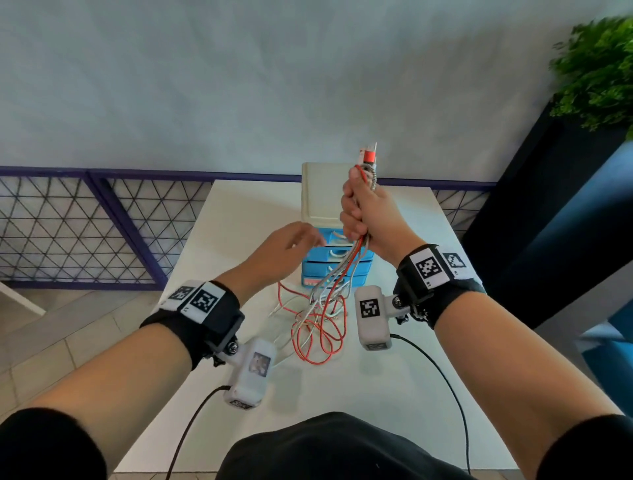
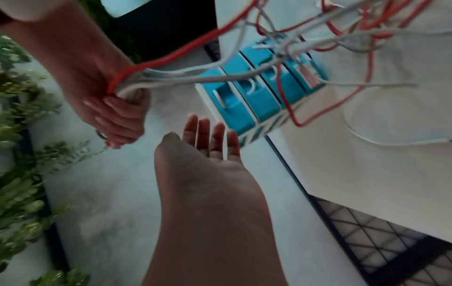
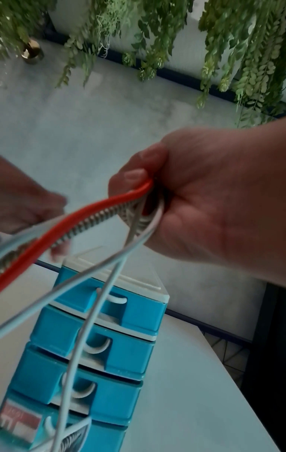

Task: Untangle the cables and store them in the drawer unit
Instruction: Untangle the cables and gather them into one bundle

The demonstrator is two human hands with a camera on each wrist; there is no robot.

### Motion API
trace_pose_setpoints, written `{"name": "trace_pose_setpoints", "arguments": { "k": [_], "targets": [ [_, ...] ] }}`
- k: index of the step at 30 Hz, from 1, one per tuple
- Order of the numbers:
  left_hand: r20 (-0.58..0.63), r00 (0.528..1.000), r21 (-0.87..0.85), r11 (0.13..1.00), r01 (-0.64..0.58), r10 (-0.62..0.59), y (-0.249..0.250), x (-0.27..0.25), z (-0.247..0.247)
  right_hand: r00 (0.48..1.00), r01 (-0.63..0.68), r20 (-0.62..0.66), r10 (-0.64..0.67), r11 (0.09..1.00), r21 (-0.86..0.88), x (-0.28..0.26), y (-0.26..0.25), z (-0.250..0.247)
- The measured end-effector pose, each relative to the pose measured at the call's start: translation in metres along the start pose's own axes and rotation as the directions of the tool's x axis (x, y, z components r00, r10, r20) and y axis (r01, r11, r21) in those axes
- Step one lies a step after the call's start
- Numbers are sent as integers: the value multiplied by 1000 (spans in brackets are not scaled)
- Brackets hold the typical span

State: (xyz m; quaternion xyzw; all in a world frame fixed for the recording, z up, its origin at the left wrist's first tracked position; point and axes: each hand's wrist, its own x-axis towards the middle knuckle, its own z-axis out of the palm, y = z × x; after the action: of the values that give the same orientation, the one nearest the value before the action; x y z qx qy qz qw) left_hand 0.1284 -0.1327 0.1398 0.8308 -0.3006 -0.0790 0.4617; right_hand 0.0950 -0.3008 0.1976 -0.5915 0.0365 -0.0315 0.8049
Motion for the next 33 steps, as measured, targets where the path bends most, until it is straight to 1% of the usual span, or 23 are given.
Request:
{"name": "trace_pose_setpoints", "arguments": {
  "k": [1, 2, 4, 5, 6, 7, 8, 10, 13, 15, 17, 19, 21, 22, 24, 26, 27, 29, 31, 33],
  "targets": [
    [46, 999, -54, 998, 27, -24, 10, 2, 4, 1000, -7, 19, 7, 1000, 11, -1, 1, 3],
    [118, 992, -96, 993, 62, -50, 18, 2, 8, 1000, -5, 27, 4, 1000, 27, -1, 2, 5],
    [294, 953, -186, 974, 128, -69, 33, -1, 16, 1000, 12, 21, -13, 998, 70, -1, 2, 8],
    [345, 937, -257, 954, 156, -60, 36, -4, 21, 1000, 15, 10, -17, 995, 94, 0, 1, 8],
    [366, 929, -334, 925, 179, -47, 37, -7, 26, 1000, 18, -4, -17, 992, 123, 1, 1, 7],
    [367, 930, -390, 903, 183, -30, 39, -10, 31, 1000, 22, -22, -19, 987, 162, 2, 1, 6],
    [363, 932, -407, 896, 178, -20, 39, -12, 35, 999, 28, -40, -21, 979, 204, 3, 2, 5],
    [354, 935, -398, 905, 147, 4, 42, -14, 42, 997, 39, -79, -18, 961, 274, 4, 4, 4],
    [288, 957, -421, 900, 110, 18, 51, -16, 49, 993, 18, -115, 26, 932, 361, 4, 6, 5],
    [249, 968, -408, 907, 100, 6, 52, -16, 53, 989, 4, -141, 51, 931, 364, 2, 5, 4],
    [222, 975, -361, 930, 63, 21, 51, -17, 56, 982, 2, -180, 60, 945, 328, 1, 5, 1],
    [199, 979, -254, 967, 5, 47, 49, -17, 57, 976, 7, -212, 59, 954, 299, 1, 5, -1],
    [229, 972, -139, 990, -18, 50, 44, -17, 54, 970, 18, -236, 54, 956, 293, 3, 4, -5],
    [274, 960, -139, 990, -14, 52, 40, -19, 52, 967, 28, -249, 52, 951, 306, 4, 3, -8],
    [375, 925, -218, 976, 24, 61, 28, -24, 48, 960, 46, -273, 54, 936, 349, 7, -3, -18],
    [409, 913, -321, 937, 140, 4, 16, -28, 42, 956, 57, -287, 58, 924, 378, 9, -9, -27],
    [419, 907, -382, 899, 214, -38, 12, -30, 40, 956, 57, -288, 62, 921, 385, 9, -9, -31],
    [475, 878, -519, 788, 331, -56, 11, -30, 36, 954, 50, -290, 71, 919, 390, 8, -9, -34],
    [517, 854, -617, 668, 416, -55, 14, -30, 35, 952, 43, -295, 77, 924, 379, 7, -11, -34],
    [531, 845, -647, 609, 459, -73, 17, -29, 36, 950, 49, -304, 71, 928, 370, 6, -14, -34]
  ]
}}
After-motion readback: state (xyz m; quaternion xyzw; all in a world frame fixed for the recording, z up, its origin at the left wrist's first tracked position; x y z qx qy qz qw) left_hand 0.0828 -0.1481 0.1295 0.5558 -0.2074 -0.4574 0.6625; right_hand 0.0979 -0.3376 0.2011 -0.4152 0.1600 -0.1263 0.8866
